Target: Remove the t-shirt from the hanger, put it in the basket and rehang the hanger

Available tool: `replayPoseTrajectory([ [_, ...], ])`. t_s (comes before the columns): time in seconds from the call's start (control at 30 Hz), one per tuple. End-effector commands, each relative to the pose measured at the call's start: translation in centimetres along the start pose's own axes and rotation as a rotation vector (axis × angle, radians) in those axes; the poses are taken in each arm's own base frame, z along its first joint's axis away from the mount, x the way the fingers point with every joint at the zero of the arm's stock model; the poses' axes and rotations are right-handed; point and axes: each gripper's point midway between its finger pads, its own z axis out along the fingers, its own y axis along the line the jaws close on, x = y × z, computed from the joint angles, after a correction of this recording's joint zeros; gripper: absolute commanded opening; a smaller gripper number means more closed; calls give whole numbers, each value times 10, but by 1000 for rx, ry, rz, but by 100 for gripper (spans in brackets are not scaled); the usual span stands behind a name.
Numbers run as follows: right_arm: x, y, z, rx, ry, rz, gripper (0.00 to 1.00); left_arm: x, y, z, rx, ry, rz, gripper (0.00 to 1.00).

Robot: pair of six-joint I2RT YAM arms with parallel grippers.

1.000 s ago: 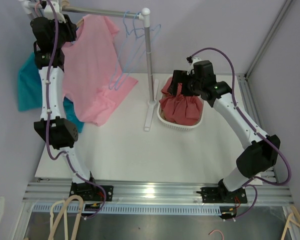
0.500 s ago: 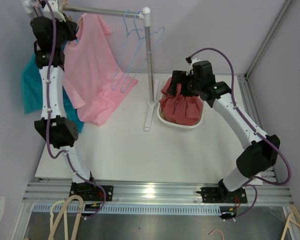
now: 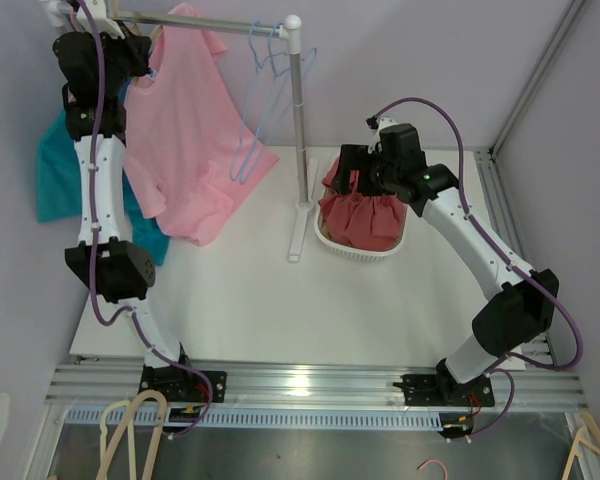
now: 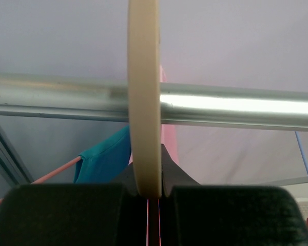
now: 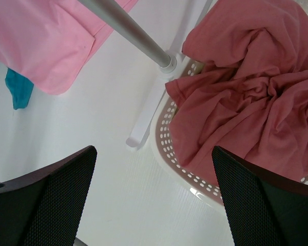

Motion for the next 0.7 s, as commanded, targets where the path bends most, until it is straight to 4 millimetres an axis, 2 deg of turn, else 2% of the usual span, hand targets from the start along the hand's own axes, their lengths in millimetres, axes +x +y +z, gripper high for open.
replayPoseTrajectory([
  [0.0,-14,10,-11,-17,-42,-27,100,-93,-27,-33,39,-221,60,1],
  [0.07,-13,11,-12,-18,-42,-28,100,-100,-33,-39,45,-230,69,1],
  [0.1,-13,11,-12,-20,-43,-29,99,-95,-32,-39,43,-224,68,1],
  [0.23,-9,13,-13,-26,-40,-28,99,-107,-41,-53,25,-235,73,1],
  [0.3,-10,15,-14,-32,-44,-28,100,-106,-37,-56,-25,-234,71,1],
  [0.33,-10,16,-15,-37,-49,-30,99,-99,-34,-57,-47,-212,66,1],
  [0.4,-12,20,-17,-46,-55,-36,99,-98,-38,-63,-62,-199,55,1],
  [0.47,-14,25,-21,-51,-67,-42,100,-79,-39,-64,-83,-148,34,1],
  [0.5,-15,27,-23,-56,-71,-44,99,-88,-43,-74,-89,-164,35,1],
  [0.53,-15,30,-24,-61,-74,-48,99,-87,-43,-78,-110,-163,40,1],
  [0.57,-14,33,-26,-68,-76,-56,99,-62,-43,-75,-119,-117,35,1],
  [0.63,-14,38,-32,-76,-82,-61,99,-58,-41,-85,-162,-109,52,1],
  [0.67,-14,39,-35,-80,-87,-65,100,-49,-41,-87,-172,-84,48,1],
])
